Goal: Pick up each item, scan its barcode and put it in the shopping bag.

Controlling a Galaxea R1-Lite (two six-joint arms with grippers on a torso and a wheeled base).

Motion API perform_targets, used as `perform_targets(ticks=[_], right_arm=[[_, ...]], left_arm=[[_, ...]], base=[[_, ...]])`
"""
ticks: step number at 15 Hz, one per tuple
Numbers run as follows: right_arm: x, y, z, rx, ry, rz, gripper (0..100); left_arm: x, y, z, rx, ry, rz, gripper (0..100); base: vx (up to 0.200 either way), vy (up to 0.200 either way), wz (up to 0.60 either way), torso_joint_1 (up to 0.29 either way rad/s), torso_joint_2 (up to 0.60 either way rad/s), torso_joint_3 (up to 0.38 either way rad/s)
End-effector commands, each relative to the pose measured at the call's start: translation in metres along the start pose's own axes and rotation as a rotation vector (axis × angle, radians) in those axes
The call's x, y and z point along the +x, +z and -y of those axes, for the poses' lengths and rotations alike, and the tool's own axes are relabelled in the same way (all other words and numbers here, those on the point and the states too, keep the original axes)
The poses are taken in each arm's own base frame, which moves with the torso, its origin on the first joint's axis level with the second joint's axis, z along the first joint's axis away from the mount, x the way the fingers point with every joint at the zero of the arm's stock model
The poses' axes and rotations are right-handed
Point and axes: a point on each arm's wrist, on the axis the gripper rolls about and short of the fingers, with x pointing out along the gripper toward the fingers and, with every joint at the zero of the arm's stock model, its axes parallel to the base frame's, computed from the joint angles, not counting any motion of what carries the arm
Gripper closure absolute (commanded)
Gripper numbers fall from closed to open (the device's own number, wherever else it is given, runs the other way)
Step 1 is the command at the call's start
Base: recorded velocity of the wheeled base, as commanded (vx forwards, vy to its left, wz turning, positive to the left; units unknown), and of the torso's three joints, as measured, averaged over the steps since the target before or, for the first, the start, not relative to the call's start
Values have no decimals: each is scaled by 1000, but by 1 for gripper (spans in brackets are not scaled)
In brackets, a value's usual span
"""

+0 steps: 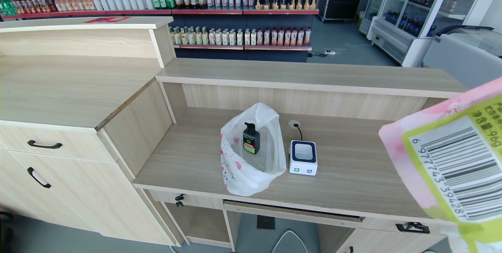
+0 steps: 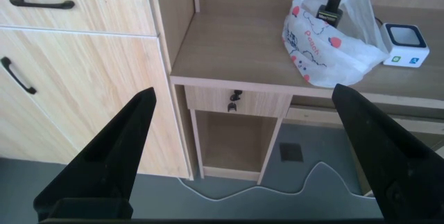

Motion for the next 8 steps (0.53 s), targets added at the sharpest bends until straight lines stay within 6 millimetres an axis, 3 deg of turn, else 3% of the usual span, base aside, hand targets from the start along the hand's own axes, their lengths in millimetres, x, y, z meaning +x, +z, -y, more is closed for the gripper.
perform_targets(ticks=[1,8], right_arm=[[1,1,1,-2,8,1,100],[-3,-5,-10,21,5,-8,100]], left_arm=[[0,0,0,0,0,-1,0],[0,0,0,0,0,-1,0]], base=[[0,0,0,0,0,0],[0,0,0,0,0,0]])
